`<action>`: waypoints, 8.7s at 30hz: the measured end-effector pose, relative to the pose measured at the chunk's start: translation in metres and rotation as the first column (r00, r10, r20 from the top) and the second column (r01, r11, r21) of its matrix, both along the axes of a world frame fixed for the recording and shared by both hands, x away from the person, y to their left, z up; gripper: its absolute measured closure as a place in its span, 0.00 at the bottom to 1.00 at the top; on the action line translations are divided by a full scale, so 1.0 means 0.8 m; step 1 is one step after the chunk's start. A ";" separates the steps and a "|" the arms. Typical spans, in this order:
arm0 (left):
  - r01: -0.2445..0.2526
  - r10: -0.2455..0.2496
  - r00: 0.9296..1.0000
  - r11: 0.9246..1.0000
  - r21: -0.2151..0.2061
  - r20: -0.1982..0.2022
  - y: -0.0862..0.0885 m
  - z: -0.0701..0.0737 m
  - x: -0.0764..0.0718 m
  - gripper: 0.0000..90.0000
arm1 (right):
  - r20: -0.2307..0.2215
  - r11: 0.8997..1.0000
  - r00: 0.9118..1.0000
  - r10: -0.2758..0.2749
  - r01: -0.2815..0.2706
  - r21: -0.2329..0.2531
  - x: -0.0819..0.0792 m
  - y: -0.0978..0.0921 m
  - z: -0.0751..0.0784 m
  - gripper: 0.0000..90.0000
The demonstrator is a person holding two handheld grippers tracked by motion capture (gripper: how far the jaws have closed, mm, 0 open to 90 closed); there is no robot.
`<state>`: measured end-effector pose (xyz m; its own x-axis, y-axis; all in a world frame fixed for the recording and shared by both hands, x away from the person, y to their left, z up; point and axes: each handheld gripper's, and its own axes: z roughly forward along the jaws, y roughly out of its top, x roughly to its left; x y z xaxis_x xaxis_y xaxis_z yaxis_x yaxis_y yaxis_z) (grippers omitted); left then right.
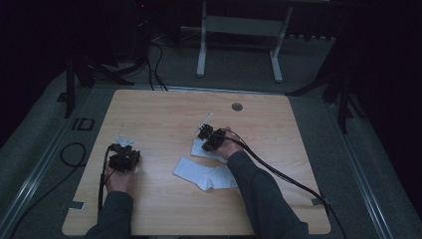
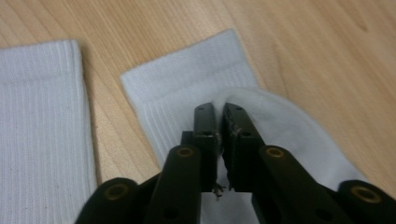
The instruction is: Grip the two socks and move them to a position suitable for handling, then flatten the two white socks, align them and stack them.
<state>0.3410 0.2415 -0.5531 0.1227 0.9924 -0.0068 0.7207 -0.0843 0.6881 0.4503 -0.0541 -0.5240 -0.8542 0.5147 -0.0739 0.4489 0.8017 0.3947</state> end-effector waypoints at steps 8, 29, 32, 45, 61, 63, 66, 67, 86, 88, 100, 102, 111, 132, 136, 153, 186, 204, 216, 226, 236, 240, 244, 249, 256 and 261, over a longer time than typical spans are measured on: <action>0.000 0.000 1.000 1.000 0.001 0.001 0.001 0.000 0.000 0.89 | 0.037 0.998 0.999 -0.030 0.028 0.053 -0.008 -0.022 0.031 0.95; 0.000 0.000 1.000 1.000 0.005 -0.004 0.000 0.000 0.000 0.89 | 0.111 0.987 0.983 -0.144 0.134 0.089 -0.026 -0.116 0.069 0.95; 0.000 0.000 1.000 1.000 0.008 -0.004 0.000 0.000 0.000 0.89 | 0.119 0.986 0.981 -0.152 0.141 0.088 -0.031 -0.123 0.071 0.95; 0.002 -0.002 1.000 1.000 0.009 -0.005 -0.001 0.000 0.000 0.89 | 0.109 0.982 0.977 -0.182 0.175 0.069 -0.042 -0.162 0.060 0.95; 0.006 -0.006 1.000 1.000 0.011 -0.011 -0.001 -0.001 0.000 0.88 | 0.119 0.979 0.972 -0.204 0.199 0.052 -0.042 -0.197 0.080 0.72; 0.005 -0.005 1.000 1.000 0.008 -0.010 -0.001 -0.001 0.000 0.88 | 0.116 0.984 0.977 -0.178 0.173 0.049 -0.042 -0.190 0.082 0.71; 0.005 -0.005 1.000 1.000 0.008 -0.010 0.000 -0.002 0.001 0.88 | 0.114 0.990 0.983 -0.143 0.141 0.031 -0.041 -0.178 0.084 0.69; 0.004 -0.004 1.000 1.000 0.006 -0.011 0.000 -0.002 0.001 0.88 | 0.114 0.991 0.985 -0.131 0.130 0.023 -0.040 -0.174 0.084 0.68; 0.006 -0.006 1.000 1.000 0.010 -0.012 -0.001 -0.003 0.001 0.88 | 0.124 0.999 0.992 -0.020 0.023 -0.027 -0.041 -0.135 0.096 0.63; 0.008 -0.008 1.000 1.000 0.011 -0.012 -0.001 -0.003 0.001 0.88 | 0.098 1.000 0.995 0.017 -0.017 -0.004 -0.043 -0.129 0.099 0.61; 0.010 -0.010 1.000 1.000 0.013 -0.014 -0.002 -0.003 0.002 0.88 | 0.083 0.999 0.996 0.040 -0.039 -0.021 -0.042 -0.112 0.105 0.59; 0.010 -0.009 1.000 1.000 0.013 -0.014 -0.002 -0.003 0.002 0.88 | 0.079 0.999 0.996 0.044 -0.042 -0.022 -0.042 -0.108 0.104 0.59; 0.010 -0.010 1.000 1.000 0.012 -0.013 -0.002 -0.003 0.002 0.88 | 0.079 0.995 0.992 0.099 -0.099 -0.014 -0.043 -0.090 0.101 0.57; 0.008 -0.008 1.000 1.000 0.011 -0.010 -0.001 -0.003 0.002 0.88 | 0.079 0.991 0.988 0.135 -0.133 -0.029 -0.037 -0.059 0.094 0.58; 0.007 -0.007 1.000 1.000 0.008 -0.008 -0.001 -0.002 0.002 0.88 | 0.076 0.990 0.988 0.137 -0.135 -0.037 -0.036 -0.056 0.091 0.56; 0.008 -0.008 1.000 1.000 0.009 -0.010 -0.001 -0.003 0.002 0.88 | 0.059 0.991 0.990 0.131 -0.128 -0.049 -0.020 -0.050 0.077 0.61; 0.011 -0.011 1.000 1.000 0.004 -0.013 -0.001 -0.004 0.003 0.88 | -0.010 0.979 0.984 0.177 -0.177 -0.105 0.005 -0.022 0.011 0.58; 0.014 -0.014 1.000 1.000 0.007 -0.013 -0.003 -0.004 0.002 0.88 | -0.095 0.987 0.985 0.146 -0.151 -0.049 0.021 -0.022 -0.004 0.80; 0.016 -0.016 1.000 1.000 0.006 -0.015 -0.001 -0.003 0.002 0.88 | -0.042 0.987 0.990 0.135 -0.138 -0.083 0.018 -0.032 0.015 0.92; 0.011 -0.011 1.000 1.000 0.005 -0.015 0.000 -0.004 0.002 0.88 | -0.017 0.984 0.987 0.162 -0.163 -0.079 0.007 -0.047 0.048 0.92; 0.012 -0.012 1.000 1.000 0.010 -0.015 -0.001 -0.004 0.002 0.87 | 0.013 0.987 0.988 0.155 -0.154 -0.055 -0.004 -0.082 0.104 0.92; 0.010 -0.010 1.000 1.000 0.008 -0.014 -0.001 -0.004 0.002 0.87 | 0.030 0.986 0.987 0.156 -0.154 -0.058 -0.010 -0.091 0.122 0.92; 0.011 -0.011 1.000 1.000 0.008 -0.014 -0.001 -0.004 0.002 0.87 | 0.059 0.987 0.986 0.159 -0.156 -0.048 -0.018 -0.096 0.143 0.92; 0.011 -0.011 1.000 1.000 0.006 -0.014 -0.001 -0.004 0.002 0.87 | 0.087 0.987 0.983 0.163 -0.161 -0.029 -0.026 -0.099 0.166 0.92; 0.010 -0.010 1.000 1.000 0.008 -0.014 -0.001 -0.004 0.002 0.87 | 0.097 0.980 0.976 0.194 -0.197 0.014 -0.041 -0.100 0.191 0.92; 0.012 -0.012 1.000 1.000 0.008 -0.015 -0.001 -0.004 0.002 0.87 | 0.113 0.973 0.969 0.218 -0.225 0.046 -0.056 -0.098 0.209 0.92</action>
<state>0.3426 0.2404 -0.5564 0.1343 0.9909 -0.0007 0.7298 -0.0984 0.6765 0.4056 -0.1321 -0.3569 -0.9362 0.3196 -0.1464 0.2156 0.8509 0.4790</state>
